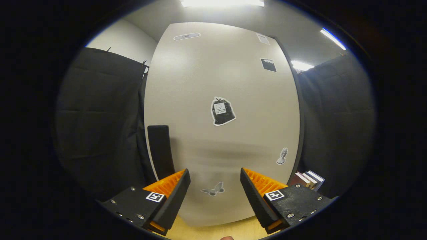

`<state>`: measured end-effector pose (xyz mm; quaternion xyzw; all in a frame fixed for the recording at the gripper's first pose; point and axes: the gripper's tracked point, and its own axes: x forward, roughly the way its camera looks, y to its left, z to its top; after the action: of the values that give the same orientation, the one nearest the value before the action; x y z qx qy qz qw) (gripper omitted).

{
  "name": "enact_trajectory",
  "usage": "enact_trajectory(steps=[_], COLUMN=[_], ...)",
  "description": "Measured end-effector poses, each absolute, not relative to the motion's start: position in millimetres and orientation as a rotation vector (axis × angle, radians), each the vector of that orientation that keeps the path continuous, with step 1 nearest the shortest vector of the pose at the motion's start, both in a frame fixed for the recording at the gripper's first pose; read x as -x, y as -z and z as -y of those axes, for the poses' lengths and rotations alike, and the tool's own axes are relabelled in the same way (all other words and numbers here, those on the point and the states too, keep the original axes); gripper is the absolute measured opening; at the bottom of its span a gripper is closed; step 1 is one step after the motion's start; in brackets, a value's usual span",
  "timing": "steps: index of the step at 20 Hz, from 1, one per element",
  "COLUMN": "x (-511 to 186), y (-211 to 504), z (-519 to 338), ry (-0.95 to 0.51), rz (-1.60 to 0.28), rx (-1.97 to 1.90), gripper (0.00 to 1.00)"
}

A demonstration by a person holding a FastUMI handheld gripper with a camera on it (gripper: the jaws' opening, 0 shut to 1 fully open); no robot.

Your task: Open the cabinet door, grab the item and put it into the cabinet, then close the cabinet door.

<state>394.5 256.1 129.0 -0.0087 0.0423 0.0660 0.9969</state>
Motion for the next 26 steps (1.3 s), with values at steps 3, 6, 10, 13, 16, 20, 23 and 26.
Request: enact_trajectory(steps=[3,6,10,13,16,20,23,26], x=[-362.7,-330.7,-286.8,-257.7,-229.6,-201.1,-188.0,-180.4], y=[-129.6,-130.6,-136.4,-136.2,-127.9,-112.3,-96.9,-83.3], z=[-243.3,-231.8,-212.4,-199.7,-189.5,-179.3,-175.9,-172.4], ry=[-0.135,-0.136,-0.125,-0.106,-0.098,-0.087,-0.086,-0.088], rz=[-0.073,-0.071,-0.053,-0.044,-0.049,-0.055,-0.069,-0.093], rx=[0.045,0.037,0.0,-0.013,-0.012,-0.002,-0.001,0.011], gripper=[0.94,0.94,0.94,0.94,0.93,0.93,0.93,0.94])
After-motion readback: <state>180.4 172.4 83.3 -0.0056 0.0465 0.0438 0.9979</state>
